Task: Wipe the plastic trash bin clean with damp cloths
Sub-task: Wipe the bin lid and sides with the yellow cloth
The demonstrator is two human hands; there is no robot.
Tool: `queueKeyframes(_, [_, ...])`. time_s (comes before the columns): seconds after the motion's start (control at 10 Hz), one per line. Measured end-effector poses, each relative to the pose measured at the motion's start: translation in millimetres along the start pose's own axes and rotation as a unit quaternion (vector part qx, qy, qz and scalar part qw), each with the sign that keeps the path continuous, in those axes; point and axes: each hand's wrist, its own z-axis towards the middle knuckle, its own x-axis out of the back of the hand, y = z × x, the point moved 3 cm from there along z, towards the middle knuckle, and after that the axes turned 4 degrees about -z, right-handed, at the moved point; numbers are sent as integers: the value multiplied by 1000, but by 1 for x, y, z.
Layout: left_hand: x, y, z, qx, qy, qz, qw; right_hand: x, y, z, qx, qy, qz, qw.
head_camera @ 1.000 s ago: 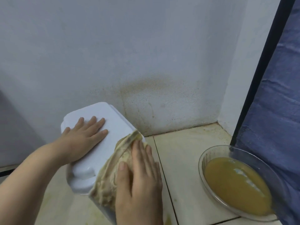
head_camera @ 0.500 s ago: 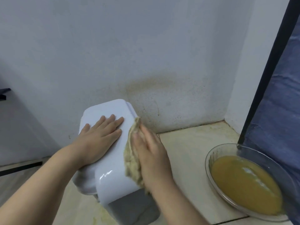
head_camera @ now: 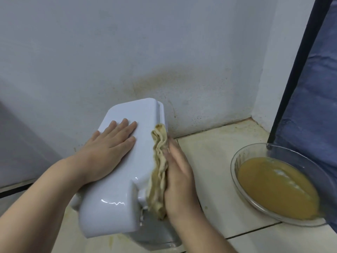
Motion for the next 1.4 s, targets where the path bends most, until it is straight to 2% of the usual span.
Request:
queueKeyframes(0.1, [5, -2, 4, 4, -4, -8, 1000, -4, -8, 20, -76, -51, 25, 995])
queueKeyframes(0.2, [7, -10, 4, 18, 5, -3, 1000, -24, -2, -10, 4, 14, -104, 994])
queueKeyframes(0.3, [6, -18, 3, 84, 24, 24, 996, -52, 0, -55, 149, 97, -267, 947])
queueKeyframes(0.4, [5, -21, 0, 99, 24, 13, 995, -64, 4, -67, 181, 133, -337, 914])
queueKeyframes(0.5, [6, -22, -2, 82, 28, 5, 996, -53, 0, -46, 110, 117, -182, 970])
queueKeyframes(0.6, [6, -21, -3, 66, 22, 0, 998, -36, 5, 14, -3, 17, -104, 994])
queueKeyframes(0.7, [6, -21, -5, 45, 15, -8, 999, -24, -4, 63, -39, -20, -57, 997])
queueKeyframes(0.8, [9, -24, -7, 21, 4, -21, 1000, -35, 6, 50, -55, 15, -37, 998])
queueKeyframes(0.9, [10, -24, -12, -16, -29, -36, 999, -58, 14, -18, 58, 109, -120, 985])
queueKeyframes(1.0, [7, -22, -18, -54, -35, -33, 997, -70, 12, -48, 121, 169, -177, 962])
queueKeyframes(1.1, [6, -22, -19, -63, -31, -32, 997, -45, 6, 5, 97, 154, -123, 976])
queueKeyframes(1.2, [7, -22, -17, -60, -30, -30, 997, -14, -10, 83, -18, 131, -87, 987])
queueKeyframes(1.3, [2, -24, -13, -69, -16, 33, 997, -21, -7, 81, -10, 127, -83, 988])
queueKeyframes(1.4, [-4, -31, -9, -71, -1, 87, 994, -40, 10, 21, 44, 124, -139, 981])
